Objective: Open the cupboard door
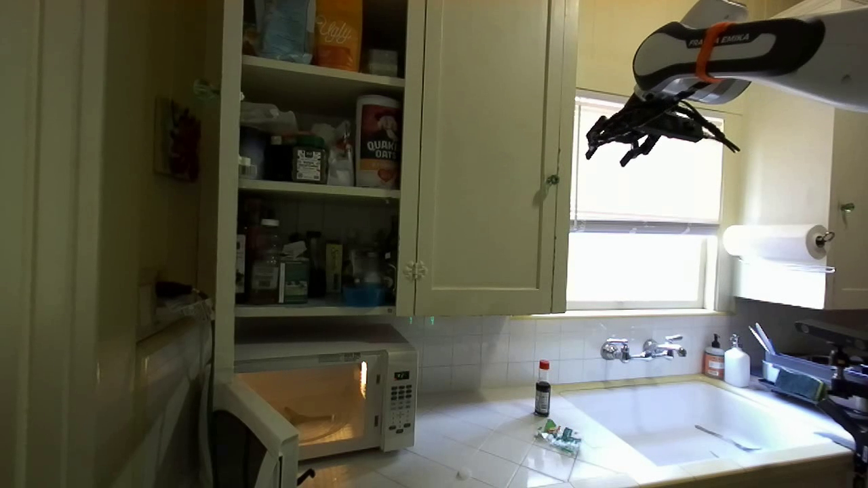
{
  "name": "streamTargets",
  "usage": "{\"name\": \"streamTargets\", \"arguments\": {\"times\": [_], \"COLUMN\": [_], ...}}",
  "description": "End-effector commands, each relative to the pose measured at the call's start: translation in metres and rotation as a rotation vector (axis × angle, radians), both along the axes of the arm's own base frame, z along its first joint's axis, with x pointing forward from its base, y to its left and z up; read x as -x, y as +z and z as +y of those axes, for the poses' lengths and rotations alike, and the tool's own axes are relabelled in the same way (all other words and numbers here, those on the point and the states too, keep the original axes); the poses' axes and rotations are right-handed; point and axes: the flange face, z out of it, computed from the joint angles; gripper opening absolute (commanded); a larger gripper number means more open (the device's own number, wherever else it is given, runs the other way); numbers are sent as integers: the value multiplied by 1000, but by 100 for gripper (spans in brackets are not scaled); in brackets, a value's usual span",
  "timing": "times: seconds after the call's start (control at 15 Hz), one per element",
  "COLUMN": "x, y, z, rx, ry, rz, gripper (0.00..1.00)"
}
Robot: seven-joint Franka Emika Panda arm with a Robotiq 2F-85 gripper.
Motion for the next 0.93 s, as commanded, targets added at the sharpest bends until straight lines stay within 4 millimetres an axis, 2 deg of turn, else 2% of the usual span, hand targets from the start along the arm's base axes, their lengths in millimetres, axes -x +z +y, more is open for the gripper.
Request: {"name": "streamTargets", "arguments": {"times": [0.0, 0.2, 0.53, 0.6, 0.73, 0.87], "x": [-21, -39, -68, -60, -67, -65], "y": [10, 15, 4, 3, -2, 0], "z": [-6, -18, -27, -22, -24, -23], "rx": [4, 53, 72, 77, 80, 81], "ry": [72, 31, 3, 6, 6, 6], "rz": [29, 4, 15, 11, 15, 12], "gripper": [100, 100, 100, 100, 100, 100]}}
